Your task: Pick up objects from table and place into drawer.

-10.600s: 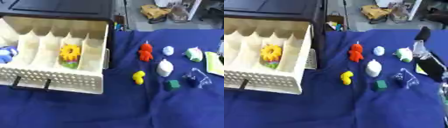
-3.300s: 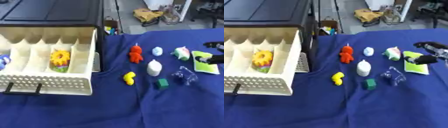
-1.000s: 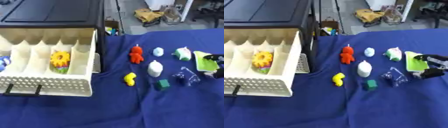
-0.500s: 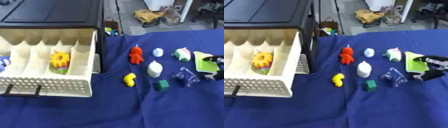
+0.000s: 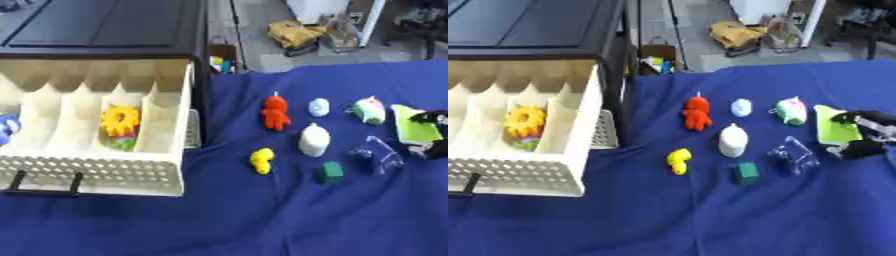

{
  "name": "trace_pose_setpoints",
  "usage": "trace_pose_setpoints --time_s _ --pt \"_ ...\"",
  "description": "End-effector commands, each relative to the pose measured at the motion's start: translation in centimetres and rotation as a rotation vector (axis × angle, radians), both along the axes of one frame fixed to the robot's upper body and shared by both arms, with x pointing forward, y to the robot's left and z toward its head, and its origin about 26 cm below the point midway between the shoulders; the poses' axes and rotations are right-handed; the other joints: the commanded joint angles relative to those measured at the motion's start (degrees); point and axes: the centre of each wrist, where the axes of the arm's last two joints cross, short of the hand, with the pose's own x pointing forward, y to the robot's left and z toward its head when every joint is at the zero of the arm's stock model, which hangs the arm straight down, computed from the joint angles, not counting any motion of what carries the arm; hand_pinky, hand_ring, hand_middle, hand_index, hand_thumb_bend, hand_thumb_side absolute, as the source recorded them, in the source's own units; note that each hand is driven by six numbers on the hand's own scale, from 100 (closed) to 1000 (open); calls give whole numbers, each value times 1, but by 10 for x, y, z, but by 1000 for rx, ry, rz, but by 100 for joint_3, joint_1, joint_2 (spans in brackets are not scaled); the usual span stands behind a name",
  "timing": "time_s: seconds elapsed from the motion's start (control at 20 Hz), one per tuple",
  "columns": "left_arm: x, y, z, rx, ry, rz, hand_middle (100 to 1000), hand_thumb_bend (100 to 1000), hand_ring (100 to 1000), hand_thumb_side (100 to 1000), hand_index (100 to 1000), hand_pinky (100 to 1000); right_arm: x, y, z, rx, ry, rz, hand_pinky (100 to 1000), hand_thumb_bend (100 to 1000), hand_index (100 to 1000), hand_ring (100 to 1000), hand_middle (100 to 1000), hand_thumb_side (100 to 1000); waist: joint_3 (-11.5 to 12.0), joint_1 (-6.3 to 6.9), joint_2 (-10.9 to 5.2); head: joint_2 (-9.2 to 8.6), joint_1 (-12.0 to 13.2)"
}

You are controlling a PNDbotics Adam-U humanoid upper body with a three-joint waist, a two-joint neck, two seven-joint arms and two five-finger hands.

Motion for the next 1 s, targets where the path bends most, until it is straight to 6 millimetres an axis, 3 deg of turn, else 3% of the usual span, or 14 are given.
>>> trace_pose_setpoints --time_s 0.05,0.5,1.0 --pt "-1 0 7 21 -17 0 574 183 687 962 794 437 -3 -9 2 -34 1 -35 888 380 943 992 832 505 2 0 -55 -82 -20" --pt "-1 0 6 24 -14 1 575 187 688 963 795 437 -4 -7 3 8 -29 -20 883 249 897 975 787 580 11 2 -52 -83 -11" --pt "-1 1 7 26 -13 -1 575 187 689 963 795 437 -4 0 15 117 -67 11 881 126 867 957 750 578 17 -17 -70 -107 6"
